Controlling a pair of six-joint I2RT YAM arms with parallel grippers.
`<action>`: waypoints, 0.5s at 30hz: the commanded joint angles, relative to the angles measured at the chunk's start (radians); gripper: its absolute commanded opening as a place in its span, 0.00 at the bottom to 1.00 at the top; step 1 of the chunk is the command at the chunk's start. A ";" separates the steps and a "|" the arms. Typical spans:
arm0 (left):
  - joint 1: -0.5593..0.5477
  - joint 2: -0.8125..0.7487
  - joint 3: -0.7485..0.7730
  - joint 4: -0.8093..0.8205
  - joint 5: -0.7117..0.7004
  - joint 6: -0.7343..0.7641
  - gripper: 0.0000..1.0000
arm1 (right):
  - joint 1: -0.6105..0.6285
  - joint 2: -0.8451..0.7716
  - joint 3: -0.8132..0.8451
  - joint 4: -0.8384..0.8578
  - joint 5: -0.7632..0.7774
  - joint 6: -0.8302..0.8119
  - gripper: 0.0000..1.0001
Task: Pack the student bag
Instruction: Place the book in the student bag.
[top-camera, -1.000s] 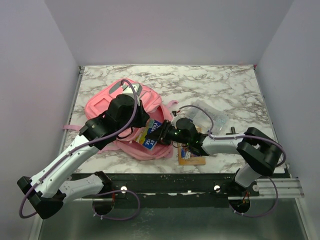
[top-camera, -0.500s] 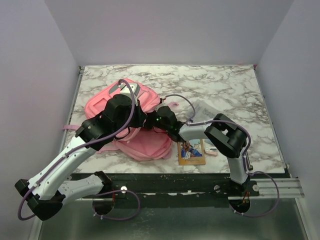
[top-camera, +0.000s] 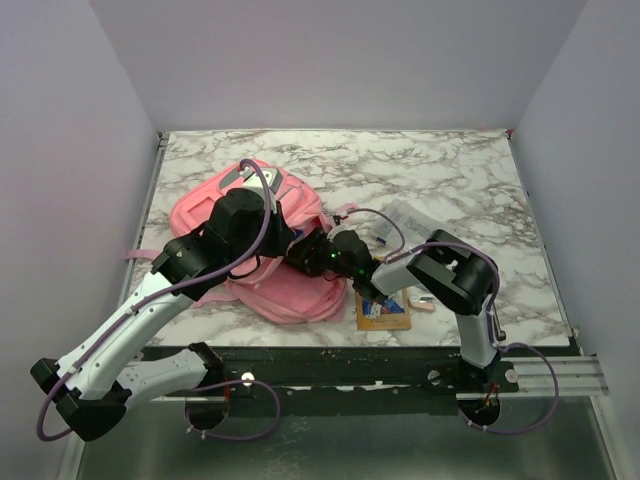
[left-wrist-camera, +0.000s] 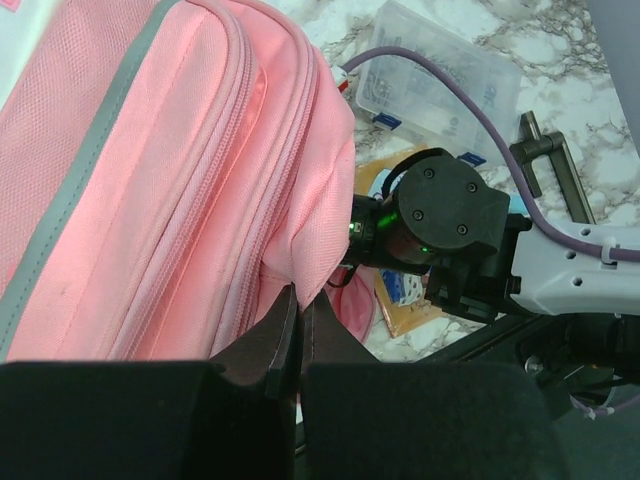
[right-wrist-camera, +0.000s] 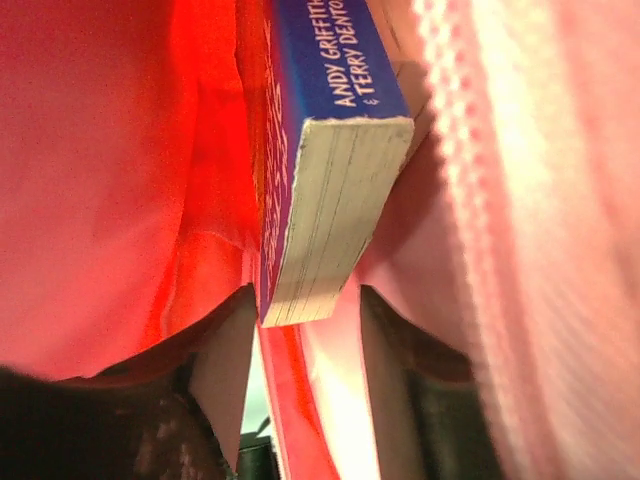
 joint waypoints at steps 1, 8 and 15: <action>0.001 -0.022 -0.004 0.115 0.032 -0.006 0.00 | 0.009 0.067 0.045 0.093 -0.065 0.022 0.42; 0.003 -0.026 -0.041 0.120 0.016 -0.023 0.00 | 0.002 0.154 0.246 0.042 -0.103 -0.034 0.25; 0.008 -0.021 -0.098 0.125 -0.033 -0.031 0.00 | -0.021 -0.141 0.023 -0.164 -0.093 -0.294 0.53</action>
